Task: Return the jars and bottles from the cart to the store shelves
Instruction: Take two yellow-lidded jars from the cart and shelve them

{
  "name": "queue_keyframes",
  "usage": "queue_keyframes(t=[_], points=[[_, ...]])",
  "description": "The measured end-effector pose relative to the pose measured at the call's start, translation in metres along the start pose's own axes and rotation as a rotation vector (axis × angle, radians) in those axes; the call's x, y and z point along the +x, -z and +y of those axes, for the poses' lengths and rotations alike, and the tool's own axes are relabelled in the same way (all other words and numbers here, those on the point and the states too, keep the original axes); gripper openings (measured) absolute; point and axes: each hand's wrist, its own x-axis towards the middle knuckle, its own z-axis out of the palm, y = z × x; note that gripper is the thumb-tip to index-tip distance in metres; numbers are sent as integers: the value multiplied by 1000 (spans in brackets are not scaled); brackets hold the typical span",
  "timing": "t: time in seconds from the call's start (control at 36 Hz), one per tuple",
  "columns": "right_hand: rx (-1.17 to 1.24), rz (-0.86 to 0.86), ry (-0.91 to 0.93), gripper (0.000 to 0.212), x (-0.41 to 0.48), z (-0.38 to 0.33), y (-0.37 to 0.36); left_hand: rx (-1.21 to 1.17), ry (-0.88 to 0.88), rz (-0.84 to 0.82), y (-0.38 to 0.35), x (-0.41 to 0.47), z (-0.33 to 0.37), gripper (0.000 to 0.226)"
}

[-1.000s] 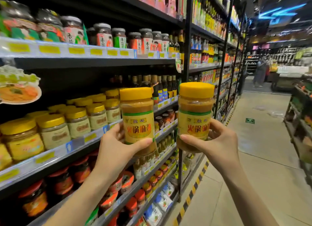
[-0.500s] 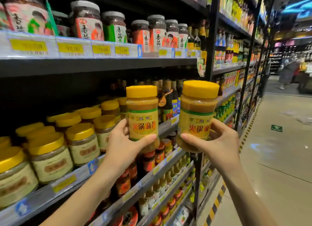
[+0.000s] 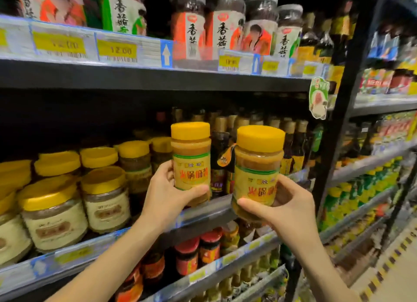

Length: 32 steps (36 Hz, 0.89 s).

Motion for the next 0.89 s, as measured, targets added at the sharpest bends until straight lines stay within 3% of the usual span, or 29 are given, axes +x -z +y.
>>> queue_keyframes(t=[0.19,0.39,0.5,0.89], points=[[79,-112,-9,55,27,28,12,97,85,86,-20,20,-19,55],[159,-170,-48,57,39,49,13,228,214,153,-25,36,-31,83],[170,-216,-37,54,44,58,12,358,277,177,-31,40,-33,69],[234,-263,-86,61,46,71,4,476,405,50,-32,53,-47,73]])
